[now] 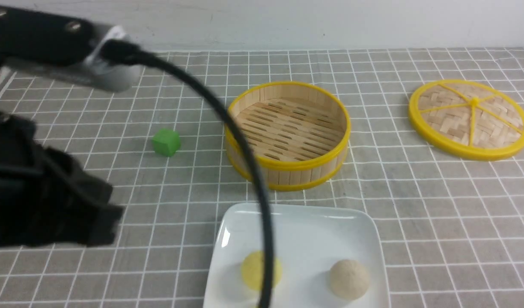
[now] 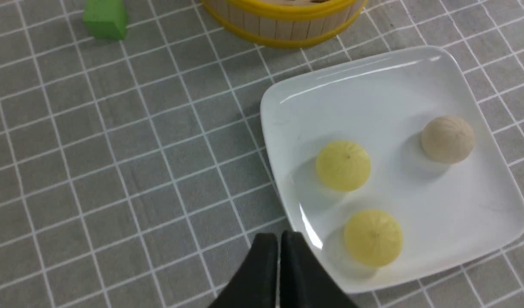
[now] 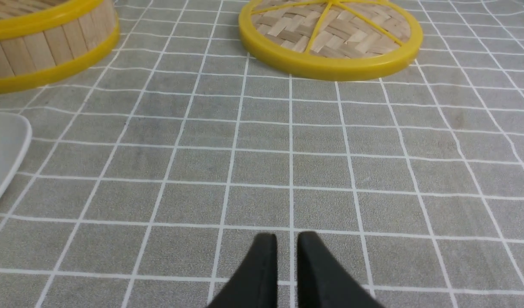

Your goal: Put the steamed buns into the plate on the grey tablecloth.

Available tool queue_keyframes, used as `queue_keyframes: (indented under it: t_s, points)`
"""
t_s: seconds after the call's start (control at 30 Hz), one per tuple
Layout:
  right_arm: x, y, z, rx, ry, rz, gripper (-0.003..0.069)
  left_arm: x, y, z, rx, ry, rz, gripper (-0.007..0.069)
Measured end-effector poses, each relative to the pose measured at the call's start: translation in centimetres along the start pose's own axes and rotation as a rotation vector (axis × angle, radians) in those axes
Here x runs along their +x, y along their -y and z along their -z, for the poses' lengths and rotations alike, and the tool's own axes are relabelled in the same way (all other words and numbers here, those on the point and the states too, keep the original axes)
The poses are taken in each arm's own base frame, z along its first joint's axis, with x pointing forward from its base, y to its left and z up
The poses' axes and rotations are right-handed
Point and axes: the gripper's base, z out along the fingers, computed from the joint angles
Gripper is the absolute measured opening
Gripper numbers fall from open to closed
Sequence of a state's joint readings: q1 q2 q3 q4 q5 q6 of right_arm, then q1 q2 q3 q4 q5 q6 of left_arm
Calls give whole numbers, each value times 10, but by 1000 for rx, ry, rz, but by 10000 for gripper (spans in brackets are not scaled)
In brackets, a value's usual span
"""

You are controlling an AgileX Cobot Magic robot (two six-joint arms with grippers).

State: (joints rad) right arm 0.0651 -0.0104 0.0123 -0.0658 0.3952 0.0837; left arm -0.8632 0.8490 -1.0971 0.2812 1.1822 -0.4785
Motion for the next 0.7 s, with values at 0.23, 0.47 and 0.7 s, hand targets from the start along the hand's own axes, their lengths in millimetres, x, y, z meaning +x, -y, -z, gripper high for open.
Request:
queue_keyframes:
  t_s: [0.23, 0.47, 0.7]
  points:
    - [0, 0, 0, 0, 1, 0, 109, 77, -26, 4, 80, 56, 28, 35]
    - [0, 0, 0, 0, 1, 0, 120, 123, -27, -24, 262, 334, 43, 20]
    - [0, 0, 0, 1, 1, 2, 126, 129, -22, -38, 350, 499, 32, 24]
